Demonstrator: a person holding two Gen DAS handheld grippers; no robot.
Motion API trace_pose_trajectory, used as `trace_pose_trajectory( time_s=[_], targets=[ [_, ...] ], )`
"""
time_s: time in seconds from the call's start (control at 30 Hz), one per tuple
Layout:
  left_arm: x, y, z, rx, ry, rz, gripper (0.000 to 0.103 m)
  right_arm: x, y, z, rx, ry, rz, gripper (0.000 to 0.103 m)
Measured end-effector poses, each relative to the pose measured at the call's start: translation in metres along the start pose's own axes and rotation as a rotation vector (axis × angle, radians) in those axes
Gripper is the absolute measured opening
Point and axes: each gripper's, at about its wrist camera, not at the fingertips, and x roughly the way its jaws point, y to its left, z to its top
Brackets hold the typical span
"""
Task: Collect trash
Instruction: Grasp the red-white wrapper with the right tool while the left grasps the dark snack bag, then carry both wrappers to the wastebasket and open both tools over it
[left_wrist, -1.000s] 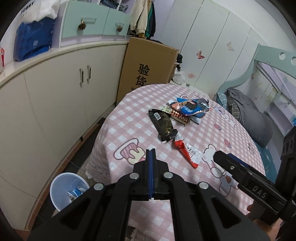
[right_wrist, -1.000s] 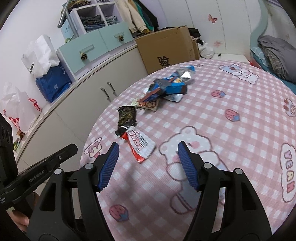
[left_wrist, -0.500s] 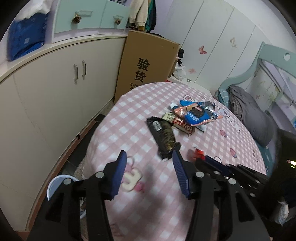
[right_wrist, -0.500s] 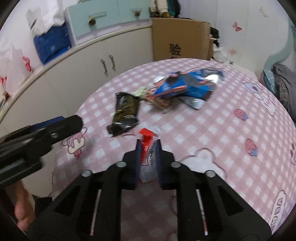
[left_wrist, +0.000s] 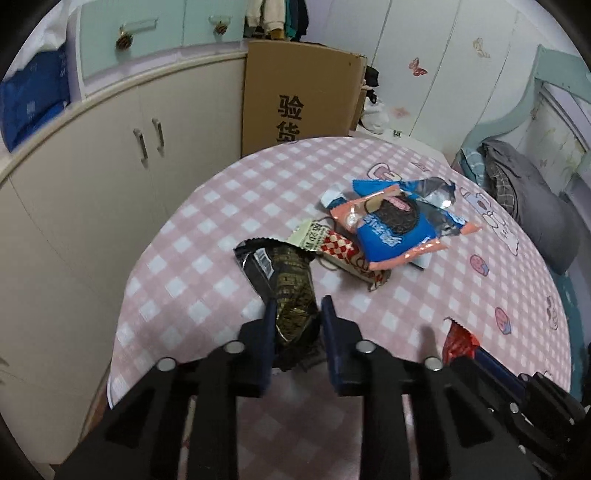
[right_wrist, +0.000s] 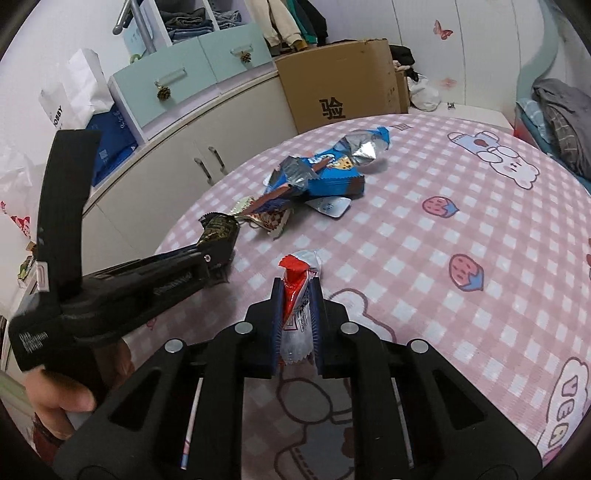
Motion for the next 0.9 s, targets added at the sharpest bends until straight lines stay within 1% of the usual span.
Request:
trace_pose_trajectory(
  time_s=[0.17, 0.27, 0.43, 0.57, 0.7, 0.9],
  targets=[
    [-0.024, -0.002, -0.014, 0.011, -0.041, -0.001, 0.019, -0.007, 0.003, -0.002, -0.009, -0.018, 0.013, 0.014],
    [-0.044, -0.002, -0.020, 0.011, -0.067, -0.021, 0.019, -0.015, 0.003, -0.008, -0.005, -0.022, 0.032, 0.014],
    [-0.073, -0.003, -0.034, 0.013, -0.090, -0.034, 0.019, -0.038, 0.009, -0.016, 0.000, -0.036, 0.074, 0.014],
    [-0.097, 0.001, -0.047, 0.006, -0.107, -0.042, 0.019, -0.056, 0.021, -0.020, -0.015, -0.054, 0.091, 0.014],
    [-0.118, 0.013, -0.057, -0.002, -0.124, -0.040, 0.019, -0.072, 0.041, -0.027, -0.045, -0.062, 0.110, 0.014],
    [-0.146, 0.047, -0.073, -0.045, -0.152, -0.008, 0.019, -0.079, 0.079, -0.033, -0.095, -0.057, 0.150, 0.014]
  ],
)
